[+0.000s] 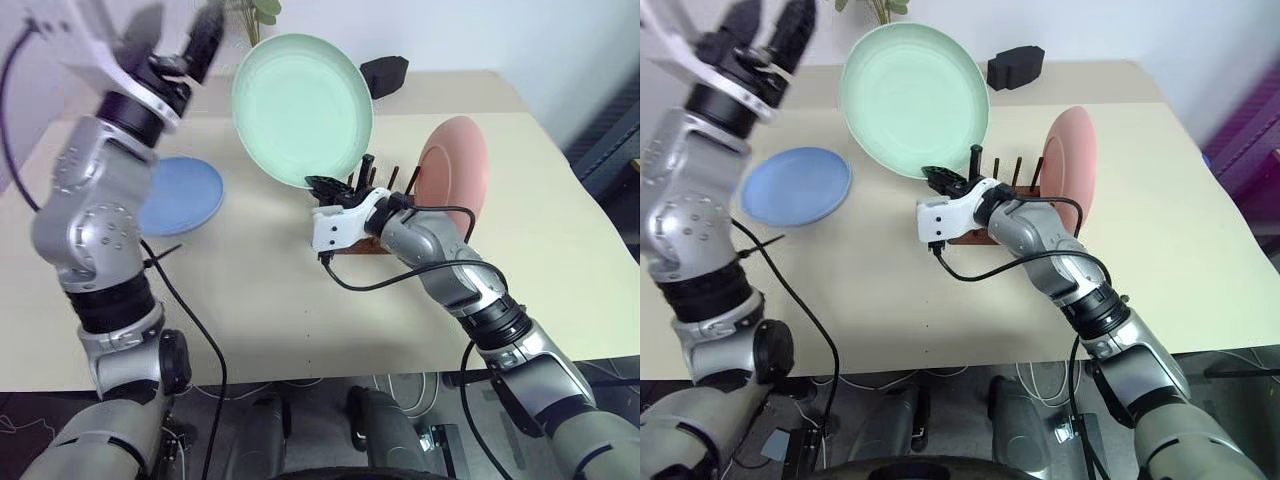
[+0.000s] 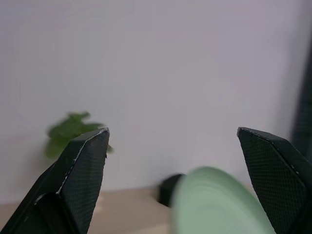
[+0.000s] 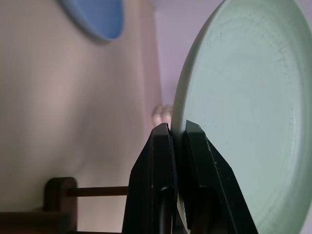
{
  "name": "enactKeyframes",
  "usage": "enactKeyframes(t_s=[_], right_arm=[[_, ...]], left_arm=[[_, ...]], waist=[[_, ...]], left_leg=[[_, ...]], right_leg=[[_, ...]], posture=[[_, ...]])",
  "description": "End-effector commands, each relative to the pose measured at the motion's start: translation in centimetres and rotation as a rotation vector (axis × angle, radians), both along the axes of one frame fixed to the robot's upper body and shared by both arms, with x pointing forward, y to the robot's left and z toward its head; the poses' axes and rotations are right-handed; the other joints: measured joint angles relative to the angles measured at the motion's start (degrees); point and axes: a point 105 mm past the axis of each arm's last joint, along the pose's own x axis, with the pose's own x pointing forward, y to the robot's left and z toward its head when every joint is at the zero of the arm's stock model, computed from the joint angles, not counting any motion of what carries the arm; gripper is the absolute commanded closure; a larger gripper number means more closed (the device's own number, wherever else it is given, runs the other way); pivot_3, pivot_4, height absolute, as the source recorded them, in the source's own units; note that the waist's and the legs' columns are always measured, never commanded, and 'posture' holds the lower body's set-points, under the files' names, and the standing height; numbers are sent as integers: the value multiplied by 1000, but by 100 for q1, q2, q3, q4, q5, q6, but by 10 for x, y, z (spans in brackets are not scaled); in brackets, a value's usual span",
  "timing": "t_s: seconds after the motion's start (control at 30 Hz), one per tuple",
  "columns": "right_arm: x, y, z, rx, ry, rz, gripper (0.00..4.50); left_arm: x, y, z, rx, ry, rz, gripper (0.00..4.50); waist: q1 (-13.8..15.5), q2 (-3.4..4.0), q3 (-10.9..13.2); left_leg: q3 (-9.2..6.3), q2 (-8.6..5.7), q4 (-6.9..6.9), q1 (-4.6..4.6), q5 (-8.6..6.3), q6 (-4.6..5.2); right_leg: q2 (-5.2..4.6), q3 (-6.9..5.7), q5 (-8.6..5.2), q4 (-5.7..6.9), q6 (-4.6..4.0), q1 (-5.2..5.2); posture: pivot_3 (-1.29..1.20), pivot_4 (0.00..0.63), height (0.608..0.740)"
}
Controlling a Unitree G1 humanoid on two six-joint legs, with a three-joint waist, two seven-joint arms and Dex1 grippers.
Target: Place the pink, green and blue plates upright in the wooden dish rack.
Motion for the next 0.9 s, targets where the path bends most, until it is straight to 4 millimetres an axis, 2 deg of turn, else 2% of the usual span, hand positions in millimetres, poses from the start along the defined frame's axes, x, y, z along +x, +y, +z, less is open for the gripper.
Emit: enactKeyframes(t_s=[0.03, 0.13, 0.33, 0.43, 0.53, 0.6, 0.73, 0.9], right_arm=[[-20, -2, 52, 244, -23, 94, 4500], [-37, -7, 76, 438, 74, 194, 4500], [-67, -23, 107, 845, 350, 409, 4500], [-80, -36, 105, 1019, 507, 496, 4500], [-84, -50, 95, 1120, 622, 484, 4500], [-87, -58, 89, 1161, 679, 478, 4500], [-90, -70, 84, 1218, 770, 475, 4500], [-81, -91, 73, 1270, 853, 374, 4500]], left_arm=[[-2, 26, -8, 46, 0, 46, 34], [-1, 33, -34, 136, 74, 22, 34], [-15, 9, -105, 309, 238, -200, 34], [-34, -16, -140, 382, 341, -382, 34], [-55, -34, -164, 424, 416, -541, 34], [-65, -45, -173, 437, 439, -624, 34], [-71, -60, -186, 462, 458, -681, 34], [-82, -86, -200, 495, 466, -782, 34]], waist=[[5, 0, 0], [1, 1, 1], [36, 1, 0], [35, 2, 0], [22, 5, 1], [18, 13, 5], [20, 17, 4], [26, 17, 4]], left_leg=[[0, 0, 0, 0, 0, 0], [0, 1, -2, 0, 0, 0], [-2, 4, -1, 0, 0, 0], [-4, 9, -1, 0, 0, 0], [-2, 10, -2, 1, 0, 0], [-1, 12, -3, 4, 0, 0], [0, 12, -2, 7, 0, 0], [2, 9, -2, 5, 0, 1]], right_leg=[[0, 0, 0, 0, 0, 0], [0, 0, 0, 2, 0, 0], [-5, -1, 0, 3, -1, 4], [-8, -2, -1, 1, -3, 7], [-9, -2, -6, 0, -13, 6], [-8, -1, -13, 1, -25, 6], [-4, -1, -13, 2, -28, 6], [-3, 1, -14, -1, -27, 7]], posture=[[0, 150, 740], [0, 150, 740], [0, 150, 740], [0, 150, 740], [0, 150, 740], [0, 150, 740], [0, 150, 740], [0, 150, 740]])
